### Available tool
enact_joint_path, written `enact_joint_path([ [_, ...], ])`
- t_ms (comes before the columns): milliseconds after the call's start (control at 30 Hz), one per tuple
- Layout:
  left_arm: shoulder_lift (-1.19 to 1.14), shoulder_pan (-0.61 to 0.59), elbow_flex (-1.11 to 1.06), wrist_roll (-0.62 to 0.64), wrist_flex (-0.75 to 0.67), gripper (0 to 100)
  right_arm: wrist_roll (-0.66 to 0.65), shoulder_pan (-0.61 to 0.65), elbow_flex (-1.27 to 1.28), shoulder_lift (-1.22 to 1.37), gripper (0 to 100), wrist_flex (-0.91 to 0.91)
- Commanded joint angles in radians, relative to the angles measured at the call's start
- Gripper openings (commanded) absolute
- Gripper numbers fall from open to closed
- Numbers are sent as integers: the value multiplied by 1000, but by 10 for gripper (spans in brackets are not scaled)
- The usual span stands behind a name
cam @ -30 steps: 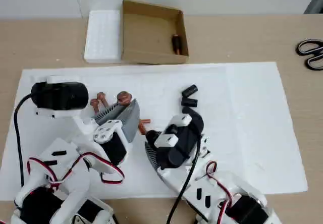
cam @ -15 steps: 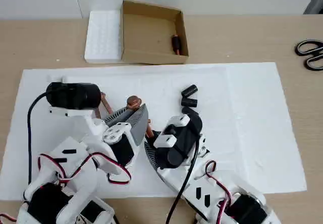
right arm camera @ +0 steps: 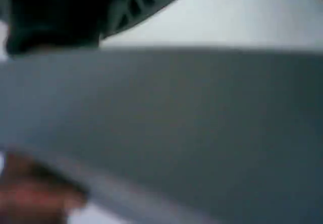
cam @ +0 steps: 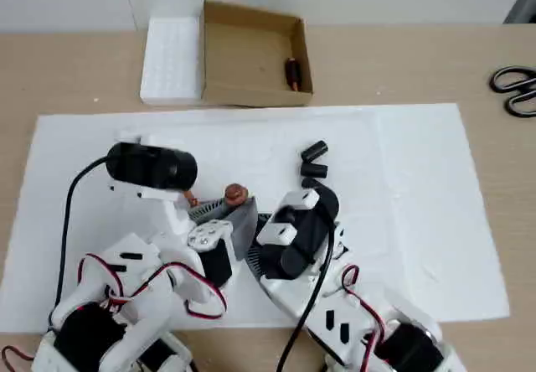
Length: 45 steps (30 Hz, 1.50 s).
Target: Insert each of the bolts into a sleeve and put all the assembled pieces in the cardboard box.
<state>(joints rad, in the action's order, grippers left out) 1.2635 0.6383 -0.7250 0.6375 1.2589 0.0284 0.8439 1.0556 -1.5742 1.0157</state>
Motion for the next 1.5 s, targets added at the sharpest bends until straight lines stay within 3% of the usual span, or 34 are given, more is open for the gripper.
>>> enact_joint_path([
  [0, 6, 57, -1, 3, 26, 6, -8, 2, -12, -1, 3, -35],
  [533, 12, 97, -73, -77, 9, 11, -8, 1, -12, -1, 3, -33],
  [800, 5, 97, -76, -77, 11, 212, -8, 1, -6, -1, 3, -28],
  [1067, 5, 94, -120, -124, 9, 214, -8, 1, -6, -1, 3, -27],
  [1267, 5, -9, -124, -212, -46, 214, -9, 1, 11, -1, 3, -27],
  [1467, 5, -38, -122, -256, -46, 214, -9, 1, 11, -1, 3, -27],
])
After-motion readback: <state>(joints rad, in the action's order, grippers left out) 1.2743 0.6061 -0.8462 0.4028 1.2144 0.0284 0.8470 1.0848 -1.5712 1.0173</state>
